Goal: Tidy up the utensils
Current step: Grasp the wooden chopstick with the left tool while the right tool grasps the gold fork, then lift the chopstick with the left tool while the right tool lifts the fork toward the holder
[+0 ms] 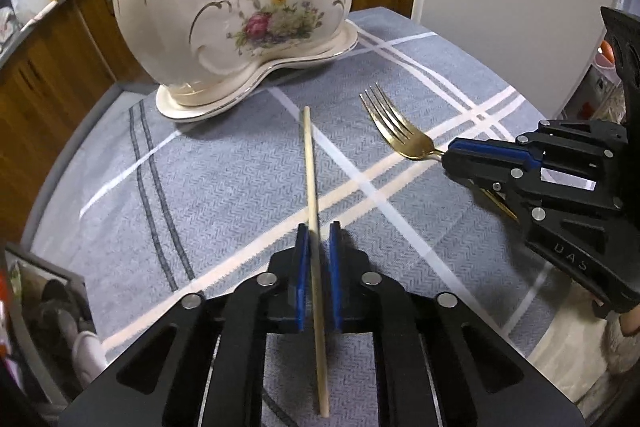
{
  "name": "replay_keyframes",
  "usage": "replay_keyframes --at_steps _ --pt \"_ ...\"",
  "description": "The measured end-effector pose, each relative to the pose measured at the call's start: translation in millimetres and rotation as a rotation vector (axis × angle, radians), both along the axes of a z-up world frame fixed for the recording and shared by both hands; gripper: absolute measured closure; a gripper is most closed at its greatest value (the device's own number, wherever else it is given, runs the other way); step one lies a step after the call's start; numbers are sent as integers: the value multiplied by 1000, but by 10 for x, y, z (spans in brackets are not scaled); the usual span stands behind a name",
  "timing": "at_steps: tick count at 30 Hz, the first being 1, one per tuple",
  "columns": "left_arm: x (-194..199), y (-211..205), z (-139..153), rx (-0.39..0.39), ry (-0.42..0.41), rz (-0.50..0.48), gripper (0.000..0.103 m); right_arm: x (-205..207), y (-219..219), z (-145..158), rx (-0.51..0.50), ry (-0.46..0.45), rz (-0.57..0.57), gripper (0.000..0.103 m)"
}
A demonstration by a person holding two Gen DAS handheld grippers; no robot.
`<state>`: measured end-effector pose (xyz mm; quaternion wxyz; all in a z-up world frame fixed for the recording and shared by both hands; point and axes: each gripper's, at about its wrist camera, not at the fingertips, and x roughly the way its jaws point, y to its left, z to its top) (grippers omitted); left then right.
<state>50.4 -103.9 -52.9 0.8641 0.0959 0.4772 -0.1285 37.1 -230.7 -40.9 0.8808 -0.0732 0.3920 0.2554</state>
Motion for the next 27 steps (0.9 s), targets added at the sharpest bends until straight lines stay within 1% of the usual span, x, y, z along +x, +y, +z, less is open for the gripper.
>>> replay_keyframes --at_steps 2,3,5,6,12,13,16,19,23,27 --pt "20 -24 -22 7 -5 -1 91 4 12 -14 -16 8 2 98" --pt "26 -35 -26 12 -8 -3 91 -8 36 -31 -40 14 11 97" --pt "27 -42 -28 20 -9 -7 91 -40 68 -46 -77 -3 27 94" --pt "18 -37 -27 22 -11 -10 91 -51 71 -42 -83 -5 29 93" --pt "42 -30 -62 10 -26 -20 91 -39 67 -61 -66 -6 34 94" --pt "34 -28 -55 13 -31 -22 91 -40 72 -63 -63 -8 38 97" --pt "35 -34 -69 21 -50 -23 98 -18 51 -60 -27 3 34 97" --pt "25 2 -76 2 -70 -23 98 -15 10 -9 7 -10 22 97" --pt "-47 101 -36 -32 -131 -27 98 -47 -97 165 94 -68 3 97" --pt "-154 245 102 -95 -206 -39 98 -103 -201 360 168 -158 -20 97"
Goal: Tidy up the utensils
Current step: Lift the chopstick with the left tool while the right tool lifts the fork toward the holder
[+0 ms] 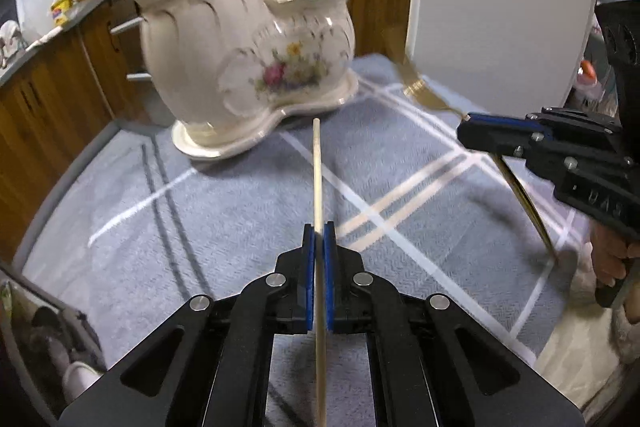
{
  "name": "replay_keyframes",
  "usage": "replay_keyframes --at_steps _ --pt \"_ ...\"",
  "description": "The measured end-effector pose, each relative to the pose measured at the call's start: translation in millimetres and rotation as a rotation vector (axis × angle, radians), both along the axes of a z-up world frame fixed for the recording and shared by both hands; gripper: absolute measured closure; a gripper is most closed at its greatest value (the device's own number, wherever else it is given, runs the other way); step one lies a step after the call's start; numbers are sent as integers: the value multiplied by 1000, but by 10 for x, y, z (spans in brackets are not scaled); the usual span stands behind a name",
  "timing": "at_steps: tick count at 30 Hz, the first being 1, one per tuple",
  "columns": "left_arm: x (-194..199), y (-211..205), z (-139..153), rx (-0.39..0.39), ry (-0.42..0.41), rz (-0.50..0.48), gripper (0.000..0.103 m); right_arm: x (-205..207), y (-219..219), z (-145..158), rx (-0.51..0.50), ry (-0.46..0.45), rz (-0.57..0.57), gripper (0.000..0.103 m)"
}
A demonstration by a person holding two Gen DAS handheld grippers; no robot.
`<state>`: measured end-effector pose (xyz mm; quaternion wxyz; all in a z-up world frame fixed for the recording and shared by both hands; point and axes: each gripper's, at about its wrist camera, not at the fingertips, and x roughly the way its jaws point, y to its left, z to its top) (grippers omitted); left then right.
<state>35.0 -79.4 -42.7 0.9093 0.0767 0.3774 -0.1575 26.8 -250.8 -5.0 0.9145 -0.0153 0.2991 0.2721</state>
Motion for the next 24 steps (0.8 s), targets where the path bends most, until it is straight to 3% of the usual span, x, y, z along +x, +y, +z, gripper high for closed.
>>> replay_keyframes --at_steps 11,17,24 --pt "-317 349 410 -93 -243 -24 98 -245 -16 367 92 -273 -33 97" --pt "-407 502 656 -153 -361 -22 98 -255 41 533 124 -366 -46 97" --pt "-364 758 1050 -291 -514 5 98 -26 104 801 159 -405 -74 97"
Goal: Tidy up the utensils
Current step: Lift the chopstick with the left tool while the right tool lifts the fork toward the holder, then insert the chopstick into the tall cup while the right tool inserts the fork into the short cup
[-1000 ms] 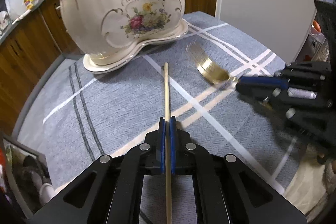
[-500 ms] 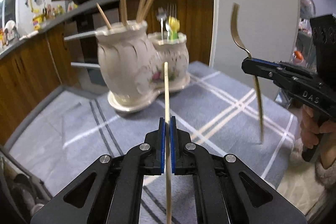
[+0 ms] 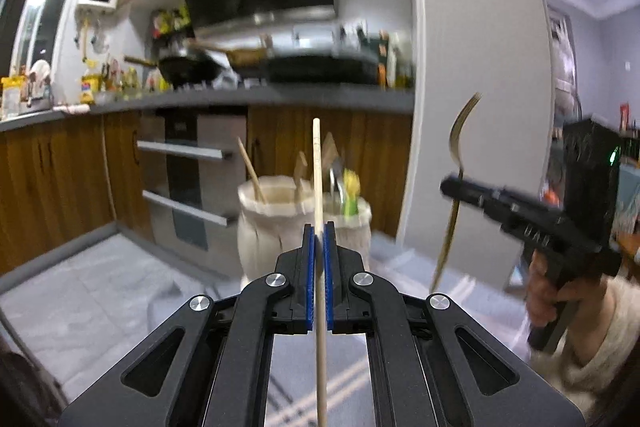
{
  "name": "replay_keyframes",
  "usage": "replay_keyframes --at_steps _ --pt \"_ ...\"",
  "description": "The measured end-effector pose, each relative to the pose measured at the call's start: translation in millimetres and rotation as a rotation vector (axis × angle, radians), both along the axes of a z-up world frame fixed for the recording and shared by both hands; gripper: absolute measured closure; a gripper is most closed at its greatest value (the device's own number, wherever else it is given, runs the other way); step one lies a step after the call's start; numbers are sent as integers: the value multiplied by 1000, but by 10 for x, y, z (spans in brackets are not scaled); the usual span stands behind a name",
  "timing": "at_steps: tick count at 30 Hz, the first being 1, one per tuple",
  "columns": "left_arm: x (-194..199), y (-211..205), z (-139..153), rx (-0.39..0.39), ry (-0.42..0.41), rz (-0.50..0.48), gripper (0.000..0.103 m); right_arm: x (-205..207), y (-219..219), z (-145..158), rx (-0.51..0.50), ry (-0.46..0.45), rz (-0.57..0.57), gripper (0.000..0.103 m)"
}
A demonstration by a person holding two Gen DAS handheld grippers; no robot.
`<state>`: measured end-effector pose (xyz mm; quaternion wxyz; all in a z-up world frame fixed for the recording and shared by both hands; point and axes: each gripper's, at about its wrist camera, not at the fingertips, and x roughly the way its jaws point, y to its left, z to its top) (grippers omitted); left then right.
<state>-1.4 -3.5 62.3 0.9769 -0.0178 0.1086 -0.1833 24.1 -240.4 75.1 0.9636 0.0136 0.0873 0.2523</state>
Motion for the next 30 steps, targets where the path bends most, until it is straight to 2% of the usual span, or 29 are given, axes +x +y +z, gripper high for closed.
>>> replay_keyframes --at_steps 4,9,15,18,24,30 --pt "199 59 182 -74 -45 -5 98 164 7 202 75 -23 4 97" --pt "705 99 305 -182 -69 12 98 463 32 384 166 -65 0 97" --pt "1164 93 364 -237 -108 63 98 792 13 405 236 -85 -34 97" --pt "1317 52 385 -227 -139 89 98 901 -1 364 257 -98 -61 97" --pt "1583 -11 301 -190 -146 126 98 1068 -43 214 292 -86 -89 97" --pt "1648 89 105 -196 -109 126 98 1259 1 81 299 -3 -62 97"
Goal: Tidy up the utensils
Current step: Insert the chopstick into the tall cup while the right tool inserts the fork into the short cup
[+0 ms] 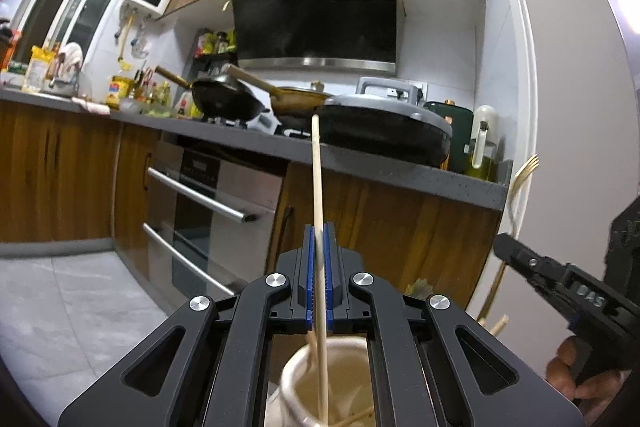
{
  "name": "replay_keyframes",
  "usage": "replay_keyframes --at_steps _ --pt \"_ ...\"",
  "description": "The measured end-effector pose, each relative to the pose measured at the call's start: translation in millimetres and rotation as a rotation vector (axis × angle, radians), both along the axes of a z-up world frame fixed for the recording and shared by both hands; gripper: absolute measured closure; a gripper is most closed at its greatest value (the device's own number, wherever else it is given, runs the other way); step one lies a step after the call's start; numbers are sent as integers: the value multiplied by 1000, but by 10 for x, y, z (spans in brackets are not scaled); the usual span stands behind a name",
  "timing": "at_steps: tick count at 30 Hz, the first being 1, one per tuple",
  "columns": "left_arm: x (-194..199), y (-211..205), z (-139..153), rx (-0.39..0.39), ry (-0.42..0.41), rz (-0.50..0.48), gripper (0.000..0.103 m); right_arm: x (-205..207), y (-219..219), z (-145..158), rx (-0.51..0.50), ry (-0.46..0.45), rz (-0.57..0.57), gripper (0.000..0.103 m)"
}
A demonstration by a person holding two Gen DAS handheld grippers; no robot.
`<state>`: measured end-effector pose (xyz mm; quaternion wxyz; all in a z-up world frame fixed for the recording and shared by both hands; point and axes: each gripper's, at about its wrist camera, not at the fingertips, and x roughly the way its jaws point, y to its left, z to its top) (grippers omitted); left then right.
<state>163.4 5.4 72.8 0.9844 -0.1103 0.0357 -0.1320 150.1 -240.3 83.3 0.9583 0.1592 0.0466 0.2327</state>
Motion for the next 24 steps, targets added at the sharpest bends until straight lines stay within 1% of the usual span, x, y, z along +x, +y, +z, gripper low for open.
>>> replay_keyframes --at_steps 4,8,10,12,17,19,21,23,24 --pt "-142 95 -116 -4 19 -8 98 59 16 -74 -20 55 21 97" --pt "-369 130 -205 28 24 -9 98 60 56 -155 -65 106 43 97" --pt "-428 129 -226 51 38 -5 98 36 91 -189 -93 117 57 97" --pt "-455 113 -260 76 72 -14 98 5 147 -216 -121 123 71 97" --pt "-500 44 -356 137 106 -19 98 -13 320 -299 -184 143 98 97" --pt "-507 37 -374 146 118 -23 98 -20 372 -329 -212 146 91 97" --pt "-531 49 -384 145 123 -26 94 -30 379 -340 -222 144 79 97" --pt "-552 64 -398 139 128 -33 83 -38 364 -340 -221 146 69 97" --pt "-565 71 -402 137 128 -34 83 -51 347 -345 -219 147 56 97"
